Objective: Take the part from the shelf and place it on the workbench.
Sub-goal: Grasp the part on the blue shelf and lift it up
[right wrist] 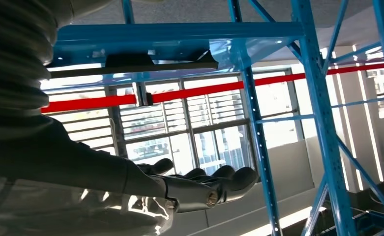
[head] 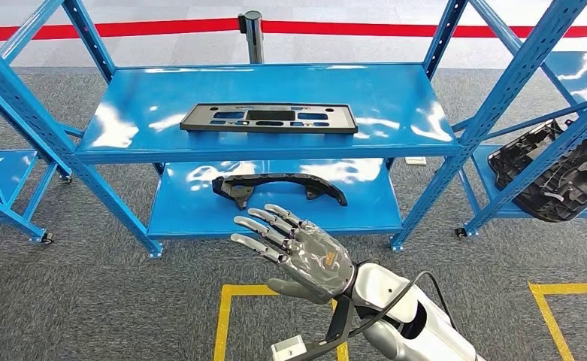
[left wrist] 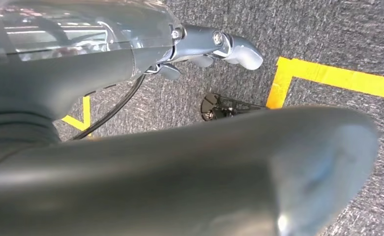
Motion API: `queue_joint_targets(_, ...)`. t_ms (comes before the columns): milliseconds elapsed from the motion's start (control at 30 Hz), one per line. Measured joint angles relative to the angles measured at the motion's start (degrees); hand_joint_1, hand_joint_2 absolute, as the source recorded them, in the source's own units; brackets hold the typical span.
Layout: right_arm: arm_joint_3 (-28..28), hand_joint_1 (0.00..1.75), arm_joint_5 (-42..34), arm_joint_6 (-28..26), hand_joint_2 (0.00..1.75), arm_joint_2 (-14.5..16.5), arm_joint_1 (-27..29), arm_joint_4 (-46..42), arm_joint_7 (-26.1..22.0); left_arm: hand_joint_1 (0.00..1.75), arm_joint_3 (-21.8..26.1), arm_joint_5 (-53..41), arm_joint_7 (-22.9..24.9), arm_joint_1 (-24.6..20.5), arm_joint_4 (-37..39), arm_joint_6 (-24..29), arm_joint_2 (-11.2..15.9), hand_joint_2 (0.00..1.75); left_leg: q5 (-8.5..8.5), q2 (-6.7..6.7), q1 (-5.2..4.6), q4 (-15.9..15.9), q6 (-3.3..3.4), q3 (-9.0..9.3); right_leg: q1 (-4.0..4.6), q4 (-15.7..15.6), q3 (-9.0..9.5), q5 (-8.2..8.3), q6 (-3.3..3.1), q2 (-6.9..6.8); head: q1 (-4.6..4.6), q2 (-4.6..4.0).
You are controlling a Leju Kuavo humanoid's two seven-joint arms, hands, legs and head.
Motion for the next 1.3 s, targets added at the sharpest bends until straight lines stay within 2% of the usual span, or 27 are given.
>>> queue_joint_targets(100, 0.0, 0.0, 0.0, 0.0, 1.75, -0.1, 0.0, -0.1, 0.0, 0.0, 0.0, 0.0, 0.0, 0.0, 0.0, 0.0, 0.0, 0.0, -0.06, 0.04, -0.05, -0.3, -0.91, 0.27, -0.1, -0.5, 0.26, 0.07, -0.64, 0.02, 0.0, 0.0)
queue_joint_targets(133, 0.0, 0.0, 0.0, -0.1, 1.75, -0.2, 0.0, -0.2, 0.0, 0.0, 0.0, 0.0, 0.0, 0.0, 0.0, 0.0, 0.0, 0.0, -0.72, 0.17, -0.06, 0.7, -1.12, -0.01, -0.29, -0.7, 0.48, 0.1, -0.98, -0.01, -0.01, 0.0)
queue_joint_targets(167, 0.0, 0.0, 0.0, -0.1, 1.75, -0.2, 0.0, -0.3, 0.0, 0.0, 0.0, 0.0, 0.0, 0.0, 0.0, 0.0, 0.0, 0.0, -1.99, 0.3, -0.07, 2.9, -1.28, -0.87, -0.48, -0.9, 0.74, 0.11, -1.28, -0.05, -0.03, 0.0)
queue_joint_targets(233, 0.0, 0.0, 0.0, -0.1, 1.75, -0.2, 0.0, -0.4, 0.0, 0.0, 0.0, 0.0, 0.0, 0.0, 0.0, 0.0, 0.0, 0.0, -5.43, 0.47, 0.01, 10.4, -1.45, -4.22, -0.54, -0.9, 1.02, -0.07, -1.71, -0.14, -0.06, 0.0)
queue_joint_targets(267, 0.0, 0.0, 0.0, -0.1, 1.75, -0.2, 0.0, -0.4, 0.0, 0.0, 0.0, 0.0, 0.0, 0.1, 0.0, 0.0, 0.0, 0.0, -6.61, 0.48, 0.04, 13.8, -1.53, -5.94, -0.54, -0.9, 1.11, -0.15, -1.79, -0.16, -0.07, 0.0)
queue_joint_targets(300, 0.0, 0.0, 0.0, -0.1, 1.75, -0.2, 0.1, -0.4, 0.0, 0.0, 0.0, 0.0, 0.0, 0.1, 0.0, 0.0, 0.0, 0.0, -6.81, 0.48, 0.1, 15.7, -1.59, -6.96, -0.56, -0.9, 1.2, -0.25, -1.81, -0.16, -0.07, 0.0)
queue_joint_targets(333, 0.0, 0.0, 0.0, -0.1, 1.75, -0.2, 0.1, -0.4, 0.0, 0.0, 0.0, 0.0, -0.1, 0.1, 0.0, 0.0, 0.1, 0.0, -5.9, 0.5, 0.19, 15.3, -1.64, -6.96, -0.59, -0.8, 1.35, -0.38, -1.76, -0.15, -0.07, 0.0)
queue_joint_targets(367, 0.1, 0.0, 0.0, -0.1, 1.75, -0.2, 0.2, -0.4, 0.0, 0.0, 0.0, 0.0, -0.1, 0.1, 0.0, 0.0, 0.1, 0.0, -4.04, 0.54, 0.31, 12.6, -1.66, -5.85, -0.66, -0.8, 1.61, -0.57, -1.61, -0.14, -0.07, 0.0)
queue_joint_targets(400, 0.1, 0.0, 0.0, -0.1, 1.75, -0.2, 0.2, -0.4, 0.0, 0.0, 0.0, 0.0, -0.1, 0.1, 0.0, 0.0, 0.2, 0.0, -1.82, 0.67, 0.46, 8.6, -1.7, -4.09, -0.71, -0.8, 1.91, -0.83, -1.37, -0.13, -0.07, 0.0)
queue_joint_targets(467, 0.0, 0.0, 0.0, -0.1, 1.75, -0.2, 0.1, -0.4, 0.0, 0.0, 0.0, 0.0, -0.2, 0.1, 0.0, 0.0, 0.3, 0.0, 0.63, 0.86, 0.48, 1.9, -1.64, -1.13, -0.5, -0.5, 2.29, -1.38, -0.71, -0.11, -0.05, 0.0)
queue_joint_targets(500, 0.0, 0.0, 0.0, -0.1, 1.75, -0.2, 0.1, -0.4, 0.0, 0.0, 0.0, 0.0, -0.2, 0.1, 0.0, 0.0, 0.3, 0.0, 0.8, 0.89, 0.4, 0.5, -1.47, -0.55, -0.38, -0.5, 2.36, -1.54, -0.44, -0.11, -0.02, 0.0)
queue_joint_targets(633, 0.0, 0.0, 0.0, -0.2, 1.75, -0.2, 0.1, -0.4, 0.0, 0.0, 0.0, 0.0, -0.3, 0.1, 0.0, 0.0, 0.3, 0.0, 0.37, 0.74, 0.3, 0.1, -0.03, -0.4, -0.55, -0.1, 2.3, -2.2, 0.44, -0.14, 0.05, 0.0)
queue_joint_targets(700, 0.0, 0.0, 0.0, -0.2, 1.75, -0.2, 0.1, -0.5, 0.0, 0.0, 0.0, 0.0, -0.4, 0.1, 0.0, 0.0, 0.3, 0.0, 0.23, 0.77, 0.41, 0.0, 0.53, -0.23, -0.6, 4.8, -0.23, -4.59, 0.62, -0.13, 0.06, 0.0)
queue_joint_targets(767, 0.0, 0.0, 0.0, -0.3, 1.75, -0.2, 0.3, -0.5, 0.0, 0.0, 0.0, 0.0, -0.5, 0.0, 0.0, -0.1, 0.3, 0.0, -0.02, 0.76, 0.31, 0.0, 0.91, -0.14, -0.57, 12.7, -4.82, -7.35, 0.63, -0.13, 0.06, 0.0)
queue_joint_targets(800, 0.0, 0.0, 0.0, -0.3, 1.75, -0.2, 0.4, -0.5, 0.0, 0.0, 0.0, 0.0, -0.6, 0.0, 0.0, -0.1, 0.3, 0.0, -0.17, 0.7, 0.25, 0.0, 1.04, -0.01, -0.57, 15.2, -6.55, -7.59, 0.61, -0.13, 0.06, 0.0)
queue_joint_targets(833, 0.0, 0.0, 0.0, -0.3, 1.75, -0.3, 0.5, -0.5, 0.0, 0.0, 0.0, 0.0, -0.6, 0.0, 0.0, -0.1, 0.3, 0.0, -0.35, 0.59, 0.21, 0.0, 1.11, 0.2, -0.56, 15.6, -7.3, -6.68, 0.57, -0.13, 0.06, 0.0)
queue_joint_targets(867, 0.0, 0.0, 0.0, -0.3, 1.75, -0.3, 0.5, -0.5, 0.0, 0.0, 0.0, 0.0, -0.7, 0.1, 0.0, -0.1, 0.3, 0.0, -0.57, 0.45, 0.2, 0.0, 1.11, 0.52, -0.53, 13.7, -6.85, -4.73, 0.48, -0.13, 0.06, 0.0)
queue_joint_targets(933, -0.1, 0.0, 0.0, -0.3, 1.75, -0.4, 0.5, -0.5, 0.0, 0.0, 0.0, 0.0, -0.8, 0.1, 0.1, -0.1, 0.3, 0.0, -1.14, 0.24, 0.18, 0.0, 0.88, 1.32, -0.35, 6.1, -3.89, -0.17, 0.06, -0.12, 0.06, 0.0)
queue_joint_targets(967, -0.1, 0.0, 0.0, -0.3, 1.75, -0.4, 0.5, -0.5, 0.0, 0.0, 0.0, 0.0, -0.8, 0.0, 0.1, -0.1, 0.3, 0.0, -1.42, 0.17, 0.1, 0.0, 0.63, 1.59, -0.18, 2.9, -2.51, 1.04, -0.15, -0.11, 0.08, 0.0)
queue_joint_targets(1000, -0.1, 0.0, 0.0, -0.4, 1.75, -0.3, 0.4, -0.6, 0.0, 0.0, 0.0, 0.0, -0.9, 0.0, 0.1, -0.1, 0.3, 0.0, -1.63, 0.15, 0.07, -0.1, 0.34, 1.79, 0.0, 0.9, -1.63, 1.48, -0.34, -0.07, 0.09, 0.0)
queue_joint_targets(1067, -0.1, 0.0, 0.0, -0.5, 1.75, -0.4, 0.4, -0.6, 0.0, 0.0, 0.0, 0.0, -0.9, -0.1, 0.1, -0.2, 0.3, 0.0, -1.89, 0.17, 0.0, -0.5, -0.34, 2.08, 0.27, -0.2, -1.16, 0.97, -0.7, 0.04, 0.13, -0.01)
queue_joint_targets(1100, -0.1, 0.0, 0.0, -0.6, 1.75, -0.4, 0.4, -0.7, 0.0, 0.0, 0.0, 0.0, -0.9, -0.1, 0.1, -0.2, 0.3, 0.0, -2.02, 0.22, 0.06, -0.7, -0.66, 2.36, 0.11, -0.4, -0.87, 0.89, -0.93, 0.09, 0.11, -0.01)
queue_joint_targets(1167, -0.1, 0.0, 0.0, -0.7, 1.75, -0.4, 0.4, -0.8, 0.0, 0.0, 0.0, 0.0, -0.9, -0.1, 0.1, -0.2, 0.3, 0.0, -3.0, 0.37, 0.05, 1.1, -1.14, 2.01, -0.23, -0.9, 0.2, 0.58, -1.52, 0.11, 0.04, 0.0)
queue_joint_targets(1200, -0.1, 0.0, 0.0, -0.7, 1.75, -0.4, 0.4, -0.8, 0.0, 0.0, 0.0, 0.0, -1.0, -0.1, 0.1, -0.2, 0.3, 0.0, -4.06, 0.44, 0.06, 3.9, -1.25, 0.79, -0.4, -1.1, 0.86, 0.34, -1.77, 0.09, -0.01, 0.0)
queue_joint_targets(1267, -0.1, 0.0, 0.0, -0.7, 1.75, -0.4, 0.5, -0.8, 0.0, 0.0, 0.0, 0.0, -1.0, 0.0, 0.1, -0.2, 0.3, 0.0, -6.43, 0.5, 0.06, 11.5, -1.35, -3.51, -0.36, -1.2, 1.79, -0.39, -2.12, 0.04, -0.07, 0.0)
queue_joint_targets(1300, 0.0, 0.0, 0.0, -0.7, 1.75, -0.4, 0.6, -0.8, 0.0, 0.0, 0.0, 0.0, -1.0, 0.1, 0.1, -0.2, 0.3, 0.0, -6.79, 0.5, 0.06, 14.4, -1.39, -5.47, -0.35, -1.2, 2.25, -0.78, -2.15, 0.05, -0.08, 0.0)
